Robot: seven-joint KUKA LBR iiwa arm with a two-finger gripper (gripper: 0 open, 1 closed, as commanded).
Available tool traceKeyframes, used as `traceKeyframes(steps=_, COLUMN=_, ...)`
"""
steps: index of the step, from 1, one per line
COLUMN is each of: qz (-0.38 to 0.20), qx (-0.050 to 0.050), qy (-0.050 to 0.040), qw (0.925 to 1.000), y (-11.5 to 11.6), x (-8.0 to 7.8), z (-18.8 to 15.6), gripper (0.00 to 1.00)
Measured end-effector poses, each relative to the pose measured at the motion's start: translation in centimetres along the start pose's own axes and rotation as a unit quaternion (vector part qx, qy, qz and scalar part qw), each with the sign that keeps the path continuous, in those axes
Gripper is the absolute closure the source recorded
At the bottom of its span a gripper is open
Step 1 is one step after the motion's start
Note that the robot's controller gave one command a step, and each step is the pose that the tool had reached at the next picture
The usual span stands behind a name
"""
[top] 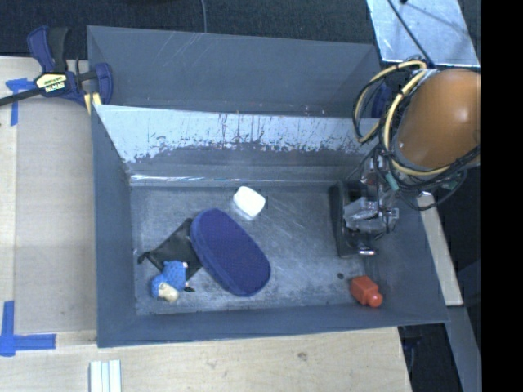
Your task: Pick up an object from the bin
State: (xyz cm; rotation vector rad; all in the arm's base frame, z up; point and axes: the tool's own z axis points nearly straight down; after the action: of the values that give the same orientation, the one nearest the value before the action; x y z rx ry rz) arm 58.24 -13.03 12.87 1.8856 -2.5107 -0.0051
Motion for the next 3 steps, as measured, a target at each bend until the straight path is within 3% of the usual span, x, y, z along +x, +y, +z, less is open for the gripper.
traceKeyframes(steps=1, qz=-0.260, qx=0.005, qy=0.0005, qw=0.9656, y=-0.3, x=0.9, z=-6.3, gripper=1.00)
traceKeyframes(steps=2, qz=-0.259, qx=0.002, qy=-0.0002, qw=0.9659, y=-0.2, x=0.9, z=-6.2, gripper=0.00)
traceKeyframes(steps=3, qz=-0.287, qx=0.000, qy=-0.0040, qw=0.9579, y=-2.7, x=-2.2, z=2.1, gripper=0.00)
